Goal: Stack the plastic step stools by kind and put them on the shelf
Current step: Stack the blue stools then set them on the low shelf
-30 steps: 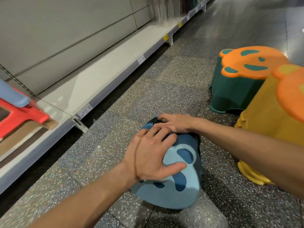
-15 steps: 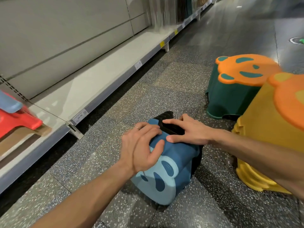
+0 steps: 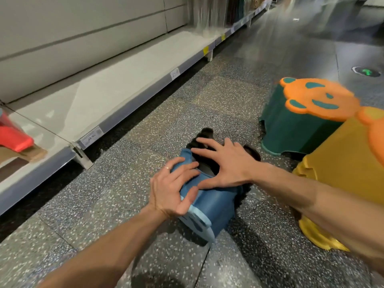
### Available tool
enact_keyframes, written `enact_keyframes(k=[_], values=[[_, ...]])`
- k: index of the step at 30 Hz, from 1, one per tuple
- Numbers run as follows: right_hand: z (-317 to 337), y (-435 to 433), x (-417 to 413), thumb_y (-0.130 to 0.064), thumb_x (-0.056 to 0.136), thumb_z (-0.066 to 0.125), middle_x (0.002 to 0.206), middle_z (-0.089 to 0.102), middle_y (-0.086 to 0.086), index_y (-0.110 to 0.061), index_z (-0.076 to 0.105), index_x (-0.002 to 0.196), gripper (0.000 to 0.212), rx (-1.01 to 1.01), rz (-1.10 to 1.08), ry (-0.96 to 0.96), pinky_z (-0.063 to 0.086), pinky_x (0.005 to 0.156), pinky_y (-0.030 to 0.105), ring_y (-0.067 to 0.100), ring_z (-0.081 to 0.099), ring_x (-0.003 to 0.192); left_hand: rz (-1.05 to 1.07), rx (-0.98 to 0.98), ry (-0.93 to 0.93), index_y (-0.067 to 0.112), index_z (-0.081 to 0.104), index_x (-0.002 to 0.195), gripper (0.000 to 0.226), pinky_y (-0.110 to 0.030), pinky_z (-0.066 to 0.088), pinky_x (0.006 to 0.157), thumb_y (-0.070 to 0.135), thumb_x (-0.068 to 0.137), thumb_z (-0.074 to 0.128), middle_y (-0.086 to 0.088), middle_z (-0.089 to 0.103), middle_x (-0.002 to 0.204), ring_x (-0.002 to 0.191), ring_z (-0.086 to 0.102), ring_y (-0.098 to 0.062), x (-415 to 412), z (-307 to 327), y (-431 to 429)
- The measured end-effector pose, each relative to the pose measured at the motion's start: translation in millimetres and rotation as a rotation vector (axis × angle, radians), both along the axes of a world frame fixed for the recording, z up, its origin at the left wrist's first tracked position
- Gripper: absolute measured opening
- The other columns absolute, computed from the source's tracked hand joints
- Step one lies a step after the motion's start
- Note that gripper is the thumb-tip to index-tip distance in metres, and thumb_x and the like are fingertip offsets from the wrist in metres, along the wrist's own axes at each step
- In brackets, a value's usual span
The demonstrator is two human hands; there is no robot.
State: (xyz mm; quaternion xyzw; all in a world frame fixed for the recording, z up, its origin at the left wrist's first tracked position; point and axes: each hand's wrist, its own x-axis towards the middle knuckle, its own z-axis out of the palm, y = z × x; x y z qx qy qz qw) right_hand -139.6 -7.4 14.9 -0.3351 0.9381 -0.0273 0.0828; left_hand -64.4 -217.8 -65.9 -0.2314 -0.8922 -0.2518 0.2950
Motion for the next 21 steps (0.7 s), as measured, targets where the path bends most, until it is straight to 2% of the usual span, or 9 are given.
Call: enact_keyframes(k=[4,6,8,12,18,21], values=[[11,-23,-24,-0.101,0.060,0.045,0.164,0.022,-0.027,-0.053,0.025,0.156,0.109,0.017,0.043,0.103,0.041,0.101,0.047,0.029,0.046,0.112,0.006,0.082,0.074,0.014,0.082,0.108,0.039,-0.031,0.053,0.096,0.039,0.088,0.059,0.003,0.077,0.124,0.123,0.065,-0.032,-21,2,-15],[21,-29,-31,-0.102,0.059,0.046,0.162,0.024,-0.027,-0.053,0.026,0.156,0.110,0.025,0.051,0.127,0.044,0.098,0.048,0.027,0.047,0.108,-0.025,0.090,0.134,0.012,0.082,0.105,0.039,-0.037,0.055,0.102,0.036,0.087,0.058,-0.002,0.078,0.122,0.119,0.066,-0.032,-32,6,-19],[36,-37,-36,-0.104,0.057,0.042,0.163,0.022,-0.027,-0.054,0.023,0.157,0.113,0.085,0.055,0.131,0.044,0.098,0.046,0.027,0.046,0.107,-0.043,0.127,0.155,0.012,0.083,0.106,0.040,-0.045,0.056,0.101,0.037,0.088,0.057,-0.003,0.078,0.122,0.119,0.068,-0.037,-43,12,-26],[81,-44,-47,-0.106,0.053,0.041,0.162,0.017,-0.029,-0.054,0.020,0.157,0.119,0.152,0.036,0.132,0.041,0.100,0.044,0.025,0.040,0.107,-0.031,0.225,0.254,0.011,0.082,0.104,0.041,-0.047,0.057,0.096,0.037,0.087,0.056,-0.003,0.078,0.122,0.116,0.069,-0.039,-61,32,-25],[139,-105,-85,-0.104,0.054,0.046,0.161,0.024,-0.027,-0.053,0.026,0.156,0.115,0.138,0.252,0.298,0.042,0.092,0.042,0.018,0.034,0.095,0.181,0.261,0.424,0.011,0.083,0.103,0.044,-0.047,0.058,0.092,0.038,0.091,0.051,-0.002,0.078,0.121,0.116,0.071,-0.039,-82,70,-61],[153,-155,-110,-0.102,0.054,0.050,0.159,0.034,-0.020,-0.049,0.036,0.153,0.113,0.034,0.422,0.387,0.047,0.091,0.046,0.027,0.047,0.095,0.311,0.205,0.497,0.006,0.083,0.102,0.043,-0.052,0.056,0.095,0.035,0.091,0.053,-0.007,0.078,0.122,0.115,0.071,-0.043,-84,87,-101]])
